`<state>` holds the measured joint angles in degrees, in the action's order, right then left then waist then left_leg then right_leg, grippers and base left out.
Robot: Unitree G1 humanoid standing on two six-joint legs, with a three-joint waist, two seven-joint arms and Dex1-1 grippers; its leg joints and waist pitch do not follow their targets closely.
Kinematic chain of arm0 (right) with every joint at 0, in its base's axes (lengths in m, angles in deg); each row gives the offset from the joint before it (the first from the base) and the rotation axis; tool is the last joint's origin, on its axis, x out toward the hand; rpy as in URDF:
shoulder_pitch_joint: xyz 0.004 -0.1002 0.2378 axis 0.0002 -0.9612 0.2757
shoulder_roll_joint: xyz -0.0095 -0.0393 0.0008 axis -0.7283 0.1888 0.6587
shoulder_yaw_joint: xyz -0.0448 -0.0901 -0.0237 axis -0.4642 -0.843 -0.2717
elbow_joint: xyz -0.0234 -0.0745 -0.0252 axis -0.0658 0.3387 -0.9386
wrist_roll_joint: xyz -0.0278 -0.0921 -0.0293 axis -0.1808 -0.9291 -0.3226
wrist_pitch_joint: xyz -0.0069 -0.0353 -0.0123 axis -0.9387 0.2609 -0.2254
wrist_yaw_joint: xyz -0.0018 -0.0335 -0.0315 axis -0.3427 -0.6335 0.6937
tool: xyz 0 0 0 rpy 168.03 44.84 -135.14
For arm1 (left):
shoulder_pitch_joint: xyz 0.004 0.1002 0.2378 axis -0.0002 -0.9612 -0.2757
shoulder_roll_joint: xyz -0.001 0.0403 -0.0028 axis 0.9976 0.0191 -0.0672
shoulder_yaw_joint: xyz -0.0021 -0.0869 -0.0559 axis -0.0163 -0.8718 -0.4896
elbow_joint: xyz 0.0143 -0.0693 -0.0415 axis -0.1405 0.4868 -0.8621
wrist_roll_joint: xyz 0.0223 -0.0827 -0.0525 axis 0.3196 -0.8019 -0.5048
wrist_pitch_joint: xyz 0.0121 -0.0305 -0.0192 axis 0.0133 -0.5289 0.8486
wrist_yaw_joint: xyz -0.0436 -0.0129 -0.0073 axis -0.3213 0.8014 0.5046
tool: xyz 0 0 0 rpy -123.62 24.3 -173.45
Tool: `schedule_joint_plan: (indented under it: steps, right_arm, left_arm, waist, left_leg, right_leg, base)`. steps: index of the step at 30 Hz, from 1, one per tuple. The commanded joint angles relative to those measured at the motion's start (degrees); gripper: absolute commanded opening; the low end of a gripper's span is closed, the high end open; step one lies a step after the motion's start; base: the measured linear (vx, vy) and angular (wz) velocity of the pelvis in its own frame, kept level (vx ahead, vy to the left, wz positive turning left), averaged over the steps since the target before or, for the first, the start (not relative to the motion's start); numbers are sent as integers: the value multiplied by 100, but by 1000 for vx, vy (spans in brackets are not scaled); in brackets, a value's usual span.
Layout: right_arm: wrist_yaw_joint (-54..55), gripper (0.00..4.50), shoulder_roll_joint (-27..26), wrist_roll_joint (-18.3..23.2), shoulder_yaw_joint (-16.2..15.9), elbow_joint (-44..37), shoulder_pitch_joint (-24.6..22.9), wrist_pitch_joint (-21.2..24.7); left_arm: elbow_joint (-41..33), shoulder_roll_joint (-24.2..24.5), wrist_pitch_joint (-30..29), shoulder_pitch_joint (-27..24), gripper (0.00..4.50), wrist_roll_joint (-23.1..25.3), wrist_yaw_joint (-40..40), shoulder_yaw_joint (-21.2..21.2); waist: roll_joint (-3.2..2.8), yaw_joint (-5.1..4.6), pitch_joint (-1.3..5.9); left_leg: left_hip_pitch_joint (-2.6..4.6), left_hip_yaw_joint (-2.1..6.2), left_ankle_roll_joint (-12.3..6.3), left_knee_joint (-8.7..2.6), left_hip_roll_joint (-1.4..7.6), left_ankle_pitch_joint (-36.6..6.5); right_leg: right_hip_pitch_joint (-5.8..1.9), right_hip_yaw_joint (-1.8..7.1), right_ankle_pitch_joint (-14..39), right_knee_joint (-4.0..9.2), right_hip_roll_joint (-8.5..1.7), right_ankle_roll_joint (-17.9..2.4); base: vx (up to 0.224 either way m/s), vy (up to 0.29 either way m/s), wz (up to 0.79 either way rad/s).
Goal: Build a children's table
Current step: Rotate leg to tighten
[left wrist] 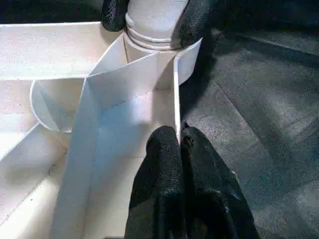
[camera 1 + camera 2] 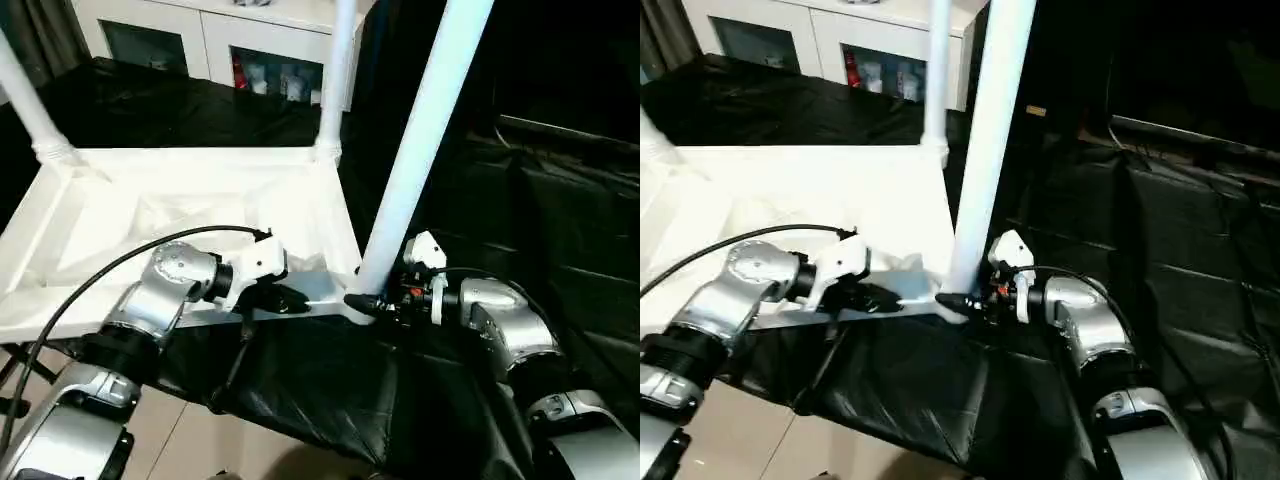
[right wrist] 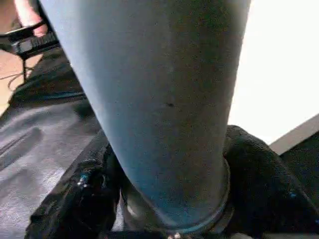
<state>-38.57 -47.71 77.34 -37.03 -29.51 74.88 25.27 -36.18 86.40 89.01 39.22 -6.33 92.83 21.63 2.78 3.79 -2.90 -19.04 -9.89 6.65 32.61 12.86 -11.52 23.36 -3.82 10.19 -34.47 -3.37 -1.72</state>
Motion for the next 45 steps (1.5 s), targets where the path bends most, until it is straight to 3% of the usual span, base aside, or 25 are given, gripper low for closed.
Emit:
schedule_joint_plan:
  steps: [1, 3, 4, 6, 7, 8, 10, 15, 17, 19, 20, 22, 24, 26, 29, 30, 32, 33, 35, 37, 40, 41, 43, 44, 45]
  right_arm:
    - [-293, 265, 5, 70, -105, -243, -41, 107]
    - [-321, 260, -4, 90, -120, -275, -70, 128]
    - [-335, 259, -40, 113, -161, -343, -166, 160]
    - [-252, 258, -98, 158, -153, -426, -259, 213]
    - [-252, 258, -98, 158, -153, -426, -259, 213]
    - [-71, 257, -192, 229, -97, -534, -383, 297]
    - [-71, 257, -192, 229, -97, -534, -383, 297]
    - [1210, 257, -625, 40, 137, -428, -681, 119]
    - [2842, 256, -1160, -90, 520, 42, -655, -67]
    - [3154, 256, -1279, -72, 609, 126, -635, -71]
    - [3502, 256, -1395, -99, 669, 221, -594, -114]
    - [3502, 256, -1395, -99, 669, 221, -594, -114]
    - [4751, 256, -1910, -77, 955, 476, -325, -243]
    - [5049, 256, -2048, -86, 1019, 522, -239, -281]
    - [5167, 256, -2110, -111, 1026, 542, -204, -305]
    - [5301, 291, -2149, -221, 982, 558, -182, -377]
    - [5277, 291, -2169, -311, 938, 473, -202, -554]
    - [5277, 329, -2169, -311, 938, 473, -202, -554]
    - [5006, 333, -1988, -288, 919, 333, -249, -617]
    - [4800, 340, -1826, -294, 883, 256, -263, -642]
    - [4631, 371, -1687, -308, 866, 238, -245, -694]
    - [4321, 371, -1503, -265, 862, 205, -212, -701]
    - [3686, 371, -1148, -210, 809, 191, -120, -713]
    - [3210, 371, -896, -255, 694, 207, -49, -754]
    - [3210, 371, -896, -255, 694, 207, -49, -754]
  left_arm:
    - [101, 32, -48, -22, 0, 179, 47, 202]
    - [129, 22, -39, 3, 0, 173, 41, 190]
    - [163, 8, -28, 19, 0, 153, 30, 173]
    - [196, -19, -33, 26, 0, 155, -5, 162]
    - [196, -19, -33, 26, 0, 155, -5, 162]
    - [275, -98, -71, 67, 0, 220, -182, 158]
    - [275, -98, -71, 67, 0, 220, -182, 158]
    - [563, -547, -493, 233, 0, 407, -1263, 43]
    - [724, -1123, -794, 358, 0, 410, -2074, -62]
    - [748, -1252, -849, 371, 0, 411, -2204, -64]
    - [776, -1378, -895, 379, 0, 429, -2348, -54]
    - [776, -1378, -895, 379, 0, 429, -2348, -54]
    - [1033, -1790, -897, 453, 0, 551, -2828, 47]
    - [1095, -1861, -878, 474, 0, 605, -2945, 79]
    - [1113, -1871, -869, 484, 0, 641, -3007, 88]
    - [1137, -1874, -854, 496, 0, 704, -3079, 86]
    - [1147, -1767, -766, 483, 0, 792, -3082, 56]
    - [1147, -1767, -766, 483, 0, 792, -3082, 56]
    - [1057, -1637, -643, 417, 0, 766, -2908, 45]
    - [958, -1524, -495, 343, 0, 724, -2678, 64]
    - [891, -1425, -343, 284, 0, 687, -2469, 82]
    - [790, -1310, -211, 222, 0, 626, -2195, 102]
    - [610, -1119, -71, 125, 0, 454, -1709, 99]
    - [461, -996, -40, 49, 0, 308, -1369, 56]
    - [461, -996, -40, 49, 0, 308, -1369, 56]
  waist:
    - [-56, 24, 329]
    - [-58, 37, 344]
    - [-93, 46, 365]
    - [-50, 53, 367]
    - [-58, 64, 365]
    - [-31, 90, 339]
    - [-38, 105, 339]
    - [13, 101, 271]
    - [-38, 90, 249]
    - [3, 65, 249]
    - [-50, 46, 259]
    - [-31, 28, 267]
    - [-43, 6, 261]
    - [-40, 1, 271]
    - [-40, 2, 279]
    - [-41, 1, 282]
    - [-54, -1, 289]
    - [-52, -4, 291]
    - [-81, -6, 300]
    - [-65, -20, 322]
    - [-72, -49, 330]
    - [-73, -47, 345]
    - [-58, -63, 361]
    - [-63, -77, 384]
    - [-63, -77, 384]
  left_leg:
    - [-40, -57, -331, -330, 74, -732]
    - [-41, -59, -338, -320, 75, -658]
    - [-37, -59, -333, -313, 72, -618]
    - [-37, -67, -349, -309, 74, -573]
    - [-39, -67, -355, -308, 70, -567]
    - [-36, -68, -357, -321, 70, -616]
    - [-32, -65, -327, -323, 76, -678]
    - [36, -45, -112, -368, 54, -1280]
    - [84, -20, 21, -379, 31, -1474]
    - [61, 24, 16, -401, 12, -1638]
    - [47, 41, -25, -418, 14, -1656]
    - [47, 40, -33, -419, 15, -1667]
    - [48, 20, -35, -421, 6, -1674]
    - [95, 34, -15, -408, -13, -1846]
    - [64, 37, -78, -429, 7, -1817]
    - [58, 35, -84, -432, 7, -1801]
    - [43, 26, -75, -436, 11, -1727]
    - [39, 20, -81, -434, 14, -1712]
    - [29, 15, -85, -433, 18, -1638]
    - [-23, 13, -131, -428, 28, -1460]
    - [-16, -14, -154, -402, 36, -1290]
    - [-48, -3, -180, -397, 38, -1172]
    - [-54, -27, -270, -366, 39, -968]
    - [-67, -29, -347, -343, 48, -708]
    - [-67, -29, -347, -343, 48, -708]
  right_leg:
    - [-341, 266, 883, 325, -395, -1339]
    - [-346, 264, 722, 305, -394, -1369]
    - [-357, 265, 616, 299, -396, -1392]
    - [-355, 264, 487, 286, -388, -1410]
    - [-356, 265, 475, 280, -388, -1413]
    - [-345, 265, 639, 300, -386, -1375]
    - [-340, 269, 796, 312, -407, -1335]
    - [-248, 279, 2312, 494, -437, -872]
    - [-199, 259, 2926, 577, -456, -663]
    - [-235, 216, 3375, 631, -460, -420]
    - [-236, 214, 3354, 651, -456, -355]
    - [-228, 209, 3258, 651, -445, -372]
    - [-191, 231, 3095, 655, -424, -416]
    - [-179, 217, 3219, 666, -422, -377]
    - [-190, 234, 2966, 641, -423, -401]
    - [-196, 236, 2891, 633, -415, -426]
    - [-206, 250, 2667, 608, -418, -496]
    - [-214, 257, 2550, 596, -414, -540]
    - [-228, 268, 2336, 567, -411, -619]
    - [-278, 270, 1981, 517, -408, -739]
    - [-268, 281, 1632, 485, -402, -915]
    - [-317, 276, 1467, 457, -414, -974]
    - [-329, 281, 1093, 411, -408, -1097]
    - [-352, 277, 645, 347, -396, -1241]
    - [-352, 277, 645, 347, -396, -1241]
  base:
    - [0, 0, 0]
    - [0, 0, 0]
    - [0, 0, 0]
    - [0, 0, 0]
    - [0, 0, 0]
    - [0, 0, 0]
    - [0, 0, 0]
    - [0, 0, 0]
    - [0, 0, 0]
    - [0, 0, 0]
    - [0, 0, 0]
    - [0, 0, 0]
    - [0, 0, 0]
    - [0, 0, 0]
    - [0, 0, 0]
    - [0, 0, 0]
    - [0, 0, 0]
    - [0, 0, 0]
    - [0, 0, 0]
    - [0, 0, 0]
    - [0, 0, 0]
    - [0, 0, 0]
    - [0, 0, 0]
    - [0, 0, 0]
    - [0, 0, 0]
